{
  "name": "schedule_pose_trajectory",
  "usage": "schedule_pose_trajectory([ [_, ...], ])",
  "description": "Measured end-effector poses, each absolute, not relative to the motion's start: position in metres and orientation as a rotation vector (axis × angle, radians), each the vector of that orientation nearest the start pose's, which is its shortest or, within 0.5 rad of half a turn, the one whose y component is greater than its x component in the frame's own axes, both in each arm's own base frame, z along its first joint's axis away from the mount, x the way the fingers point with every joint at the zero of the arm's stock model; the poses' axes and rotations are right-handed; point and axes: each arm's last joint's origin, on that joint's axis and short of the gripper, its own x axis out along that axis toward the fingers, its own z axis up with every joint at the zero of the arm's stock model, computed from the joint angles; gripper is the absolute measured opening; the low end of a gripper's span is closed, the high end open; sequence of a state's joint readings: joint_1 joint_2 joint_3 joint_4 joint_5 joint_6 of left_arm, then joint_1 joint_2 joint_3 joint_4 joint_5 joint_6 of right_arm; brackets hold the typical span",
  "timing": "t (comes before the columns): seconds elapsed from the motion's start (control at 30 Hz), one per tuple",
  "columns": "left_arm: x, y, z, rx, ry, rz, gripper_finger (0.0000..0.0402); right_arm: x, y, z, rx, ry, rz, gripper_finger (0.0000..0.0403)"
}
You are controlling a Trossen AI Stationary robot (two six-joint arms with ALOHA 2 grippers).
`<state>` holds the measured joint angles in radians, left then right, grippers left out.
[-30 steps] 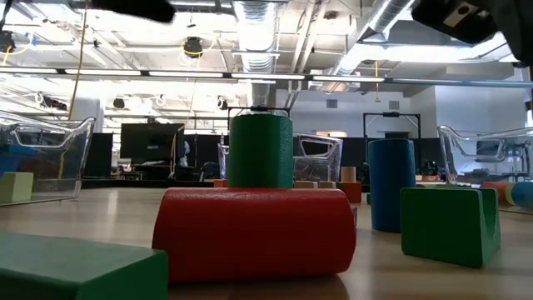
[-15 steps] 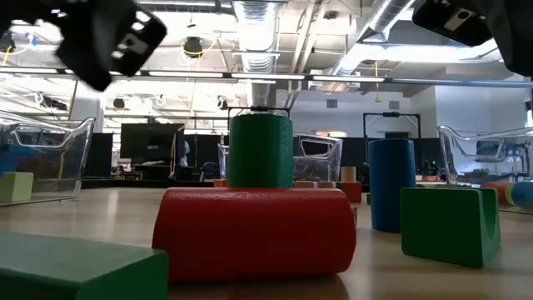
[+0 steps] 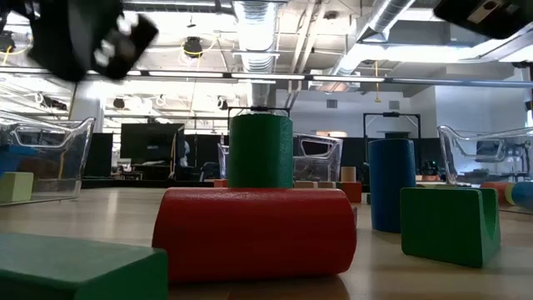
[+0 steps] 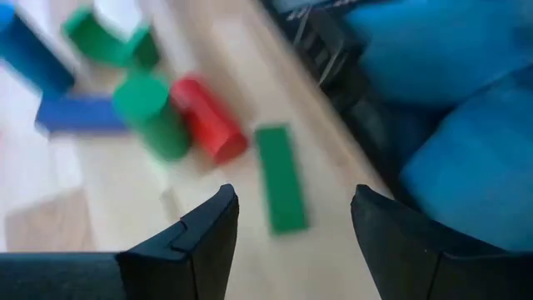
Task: Sort blocks by size
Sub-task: Put the green rectangular block into the top transparent bin
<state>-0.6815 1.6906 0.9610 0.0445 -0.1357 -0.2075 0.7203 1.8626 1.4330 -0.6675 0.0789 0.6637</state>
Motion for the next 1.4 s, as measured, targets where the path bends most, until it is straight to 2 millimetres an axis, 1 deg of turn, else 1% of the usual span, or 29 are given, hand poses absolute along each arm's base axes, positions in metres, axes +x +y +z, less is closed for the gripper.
schedule_pose_trajectory([
  [0.07, 0.275, -0.219, 0.176, 0.074, 0.703, -0.439, 0.0222, 0.291, 0.258, 0.224, 0.168, 1.136, 0.206, 0.0230],
  [0.27, 0.276, -0.225, 0.162, 0.049, 0.729, -0.389, 0.0222, 0.283, 0.268, 0.224, 0.179, 1.089, 0.155, 0.0230],
  [0.37, 0.271, -0.231, 0.163, 0.029, 0.720, -0.383, 0.0222, 0.278, 0.275, 0.225, 0.184, 1.071, 0.146, 0.0230],
  [0.5, 0.261, -0.247, 0.166, 0.024, 0.680, -0.427, 0.0222, 0.273, 0.282, 0.226, 0.184, 1.027, 0.140, 0.0230],
  [0.63, 0.253, -0.257, 0.161, 0.058, 0.656, -0.372, 0.0222, 0.270, 0.287, 0.227, 0.176, 0.996, 0.139, 0.0230],
  [0.77, 0.252, -0.260, 0.156, 0.085, 0.630, -0.317, 0.0222, 0.270, 0.287, 0.228, 0.165, 0.988, 0.136, 0.0230],
  [1.03, 0.258, -0.258, 0.136, 0.096, 0.669, -0.289, 0.0222, 0.274, 0.283, 0.227, 0.147, 0.984, 0.132, 0.0230],
  [1.27, 0.266, -0.258, 0.129, 0.074, 0.637, -0.280, 0.0222, 0.274, 0.283, 0.227, 0.144, 0.984, 0.135, 0.0230],
  [1.4, 0.269, -0.259, 0.117, 0.071, 0.655, -0.282, 0.0222, 0.273, 0.283, 0.227, 0.146, 0.984, 0.135, 0.0230],
])
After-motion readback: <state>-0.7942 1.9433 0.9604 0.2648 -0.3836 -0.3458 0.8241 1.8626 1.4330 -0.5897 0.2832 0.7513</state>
